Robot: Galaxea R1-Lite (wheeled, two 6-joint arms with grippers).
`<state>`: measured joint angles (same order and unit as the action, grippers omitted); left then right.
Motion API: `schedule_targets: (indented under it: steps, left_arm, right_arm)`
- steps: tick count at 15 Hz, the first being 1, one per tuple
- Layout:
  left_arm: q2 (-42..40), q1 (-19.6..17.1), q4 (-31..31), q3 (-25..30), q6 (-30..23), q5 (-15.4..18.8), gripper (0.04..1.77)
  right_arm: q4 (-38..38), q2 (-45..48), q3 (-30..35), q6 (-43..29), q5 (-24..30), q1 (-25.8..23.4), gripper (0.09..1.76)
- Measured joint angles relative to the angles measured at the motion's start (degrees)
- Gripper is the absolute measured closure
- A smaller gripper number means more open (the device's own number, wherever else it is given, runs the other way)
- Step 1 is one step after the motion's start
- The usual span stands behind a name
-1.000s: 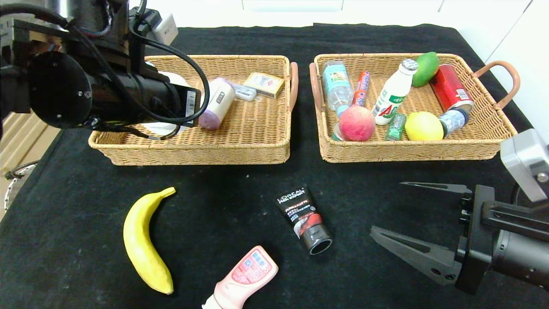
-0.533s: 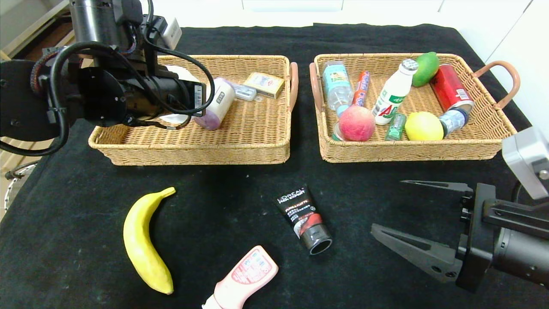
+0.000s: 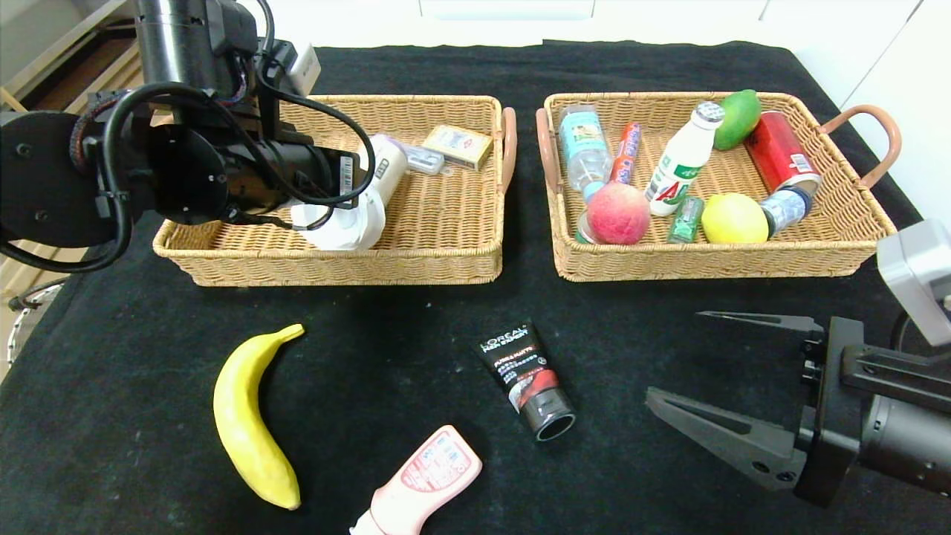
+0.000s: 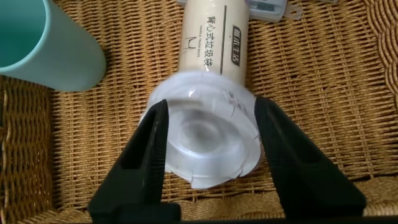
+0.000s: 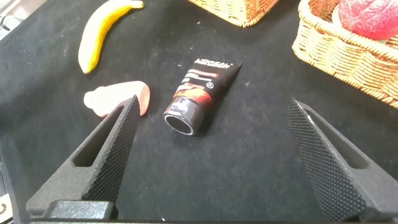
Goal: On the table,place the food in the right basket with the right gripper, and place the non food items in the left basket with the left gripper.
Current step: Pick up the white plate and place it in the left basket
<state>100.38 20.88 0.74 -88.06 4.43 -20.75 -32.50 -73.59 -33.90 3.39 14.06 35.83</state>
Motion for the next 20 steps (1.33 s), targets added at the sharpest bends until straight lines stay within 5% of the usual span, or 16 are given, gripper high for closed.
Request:
schedule_targets:
  steps: [8,13,20]
  left_arm:
    - [-3.2,2.7,-0.6,3.5,1.0,0.0,0.33]
    - [-8.0,10.7,-9.3,8.0,1.6,0.5,0.22]
    - [-15.5,19.6,-22.3,16.8,1.6,5.9,0.15]
  right_arm:
    - [0.0,0.1,0.2,0.4,0.0,0.1,0.14]
    - [0.1,0.1,0.2,0.4,0.1,0.2,0.14]
    - [0.5,1.1,-0.3,0.2,0.1,0.1,0.14]
